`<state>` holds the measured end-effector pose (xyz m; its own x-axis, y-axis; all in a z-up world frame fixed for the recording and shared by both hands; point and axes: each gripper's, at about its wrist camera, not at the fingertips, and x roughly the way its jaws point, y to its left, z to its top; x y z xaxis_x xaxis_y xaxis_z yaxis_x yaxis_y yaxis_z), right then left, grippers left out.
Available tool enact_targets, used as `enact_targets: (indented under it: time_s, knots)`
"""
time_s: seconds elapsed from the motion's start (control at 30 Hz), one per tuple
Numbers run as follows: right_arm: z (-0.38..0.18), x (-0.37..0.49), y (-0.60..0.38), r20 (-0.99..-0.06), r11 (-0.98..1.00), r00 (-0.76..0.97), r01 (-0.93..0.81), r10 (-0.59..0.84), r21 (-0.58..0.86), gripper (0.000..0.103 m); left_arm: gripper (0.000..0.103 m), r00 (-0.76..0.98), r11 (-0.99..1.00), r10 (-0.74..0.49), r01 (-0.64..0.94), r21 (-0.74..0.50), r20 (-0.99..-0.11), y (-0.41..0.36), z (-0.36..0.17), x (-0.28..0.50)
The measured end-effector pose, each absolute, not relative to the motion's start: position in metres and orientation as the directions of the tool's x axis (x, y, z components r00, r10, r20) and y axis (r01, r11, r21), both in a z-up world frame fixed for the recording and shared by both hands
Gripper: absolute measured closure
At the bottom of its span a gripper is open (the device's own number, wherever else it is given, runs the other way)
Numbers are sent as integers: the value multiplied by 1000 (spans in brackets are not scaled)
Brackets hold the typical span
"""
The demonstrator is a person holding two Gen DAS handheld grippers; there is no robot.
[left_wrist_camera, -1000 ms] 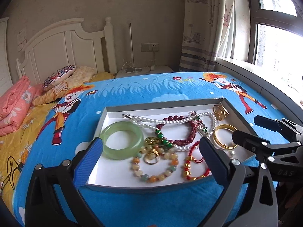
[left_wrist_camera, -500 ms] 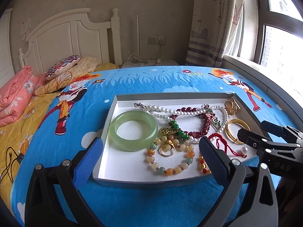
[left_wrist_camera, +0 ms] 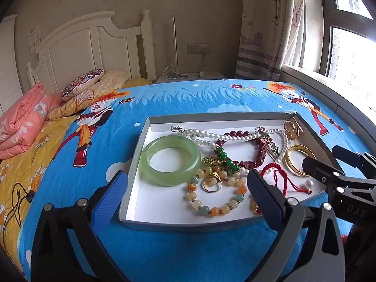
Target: Organize jewelry
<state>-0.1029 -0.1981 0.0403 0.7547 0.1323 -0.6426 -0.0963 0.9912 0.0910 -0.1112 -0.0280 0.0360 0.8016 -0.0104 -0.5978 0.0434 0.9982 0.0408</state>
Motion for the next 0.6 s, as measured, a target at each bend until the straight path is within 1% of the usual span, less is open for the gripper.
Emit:
enact_targets:
  time_s: [0.6]
  knots:
    - [42, -106, -197, -633, 993, 765, -95, 119, 72, 17, 2, 810, 998, -25, 51, 28, -586, -29, 39, -114]
